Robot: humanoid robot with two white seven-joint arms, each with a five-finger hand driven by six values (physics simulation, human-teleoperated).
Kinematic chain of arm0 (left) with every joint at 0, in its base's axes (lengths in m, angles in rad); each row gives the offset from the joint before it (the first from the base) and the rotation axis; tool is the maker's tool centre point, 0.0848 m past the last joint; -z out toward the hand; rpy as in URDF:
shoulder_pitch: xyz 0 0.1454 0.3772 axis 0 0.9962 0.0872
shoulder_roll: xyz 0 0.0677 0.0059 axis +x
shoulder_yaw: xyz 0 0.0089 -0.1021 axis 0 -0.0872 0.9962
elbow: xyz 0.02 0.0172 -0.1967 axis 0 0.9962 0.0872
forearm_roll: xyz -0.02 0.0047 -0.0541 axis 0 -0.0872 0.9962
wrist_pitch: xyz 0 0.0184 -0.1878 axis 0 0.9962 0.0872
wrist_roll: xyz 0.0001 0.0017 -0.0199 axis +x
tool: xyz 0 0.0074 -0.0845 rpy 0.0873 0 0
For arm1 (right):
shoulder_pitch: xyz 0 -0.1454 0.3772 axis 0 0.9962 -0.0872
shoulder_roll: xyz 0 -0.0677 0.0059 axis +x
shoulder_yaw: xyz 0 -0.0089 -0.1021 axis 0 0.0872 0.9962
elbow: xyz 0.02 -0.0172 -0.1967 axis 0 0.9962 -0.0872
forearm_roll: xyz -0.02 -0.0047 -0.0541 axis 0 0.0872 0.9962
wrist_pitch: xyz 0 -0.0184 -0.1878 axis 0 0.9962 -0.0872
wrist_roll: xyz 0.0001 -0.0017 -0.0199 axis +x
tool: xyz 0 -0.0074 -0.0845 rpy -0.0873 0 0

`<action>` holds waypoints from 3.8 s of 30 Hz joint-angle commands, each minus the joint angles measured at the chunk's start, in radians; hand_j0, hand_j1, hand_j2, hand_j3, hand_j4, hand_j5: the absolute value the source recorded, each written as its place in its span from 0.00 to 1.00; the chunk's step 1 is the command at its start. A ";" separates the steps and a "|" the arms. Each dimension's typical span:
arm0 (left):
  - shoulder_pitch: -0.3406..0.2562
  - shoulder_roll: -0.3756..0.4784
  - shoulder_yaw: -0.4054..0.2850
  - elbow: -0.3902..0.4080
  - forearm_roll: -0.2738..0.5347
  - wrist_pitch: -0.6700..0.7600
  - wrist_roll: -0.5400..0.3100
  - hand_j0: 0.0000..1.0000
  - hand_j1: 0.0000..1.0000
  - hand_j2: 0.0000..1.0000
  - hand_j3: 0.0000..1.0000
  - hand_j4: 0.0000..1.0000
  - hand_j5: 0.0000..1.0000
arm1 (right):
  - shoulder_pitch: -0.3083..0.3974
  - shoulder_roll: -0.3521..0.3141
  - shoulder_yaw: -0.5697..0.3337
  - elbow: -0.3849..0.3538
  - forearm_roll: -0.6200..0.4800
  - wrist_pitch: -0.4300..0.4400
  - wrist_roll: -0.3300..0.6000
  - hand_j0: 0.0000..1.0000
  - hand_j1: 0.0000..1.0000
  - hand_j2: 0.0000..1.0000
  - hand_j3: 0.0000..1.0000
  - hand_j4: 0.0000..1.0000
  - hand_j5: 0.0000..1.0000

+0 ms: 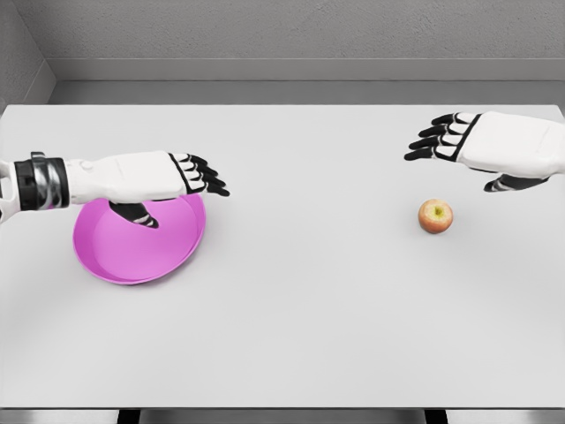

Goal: Put the apple on the plate with both arms

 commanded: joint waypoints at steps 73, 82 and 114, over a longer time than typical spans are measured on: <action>-0.287 -0.012 -0.345 0.028 0.190 0.003 0.024 1.00 1.00 1.00 1.00 1.00 1.00 | -0.081 0.164 0.319 0.403 -0.171 0.225 0.043 0.80 0.80 0.80 0.80 0.80 0.80; -0.285 -0.012 -0.345 0.028 0.190 0.003 0.024 1.00 1.00 1.00 1.00 1.00 1.00 | -0.080 0.162 0.319 0.401 -0.171 0.215 0.043 0.74 0.74 0.74 0.74 0.74 0.74; -0.287 -0.012 -0.345 0.028 0.190 0.003 0.024 1.00 1.00 1.00 1.00 1.00 1.00 | -0.224 0.366 0.359 0.332 -0.302 0.070 0.043 0.61 0.61 0.61 0.61 0.61 0.61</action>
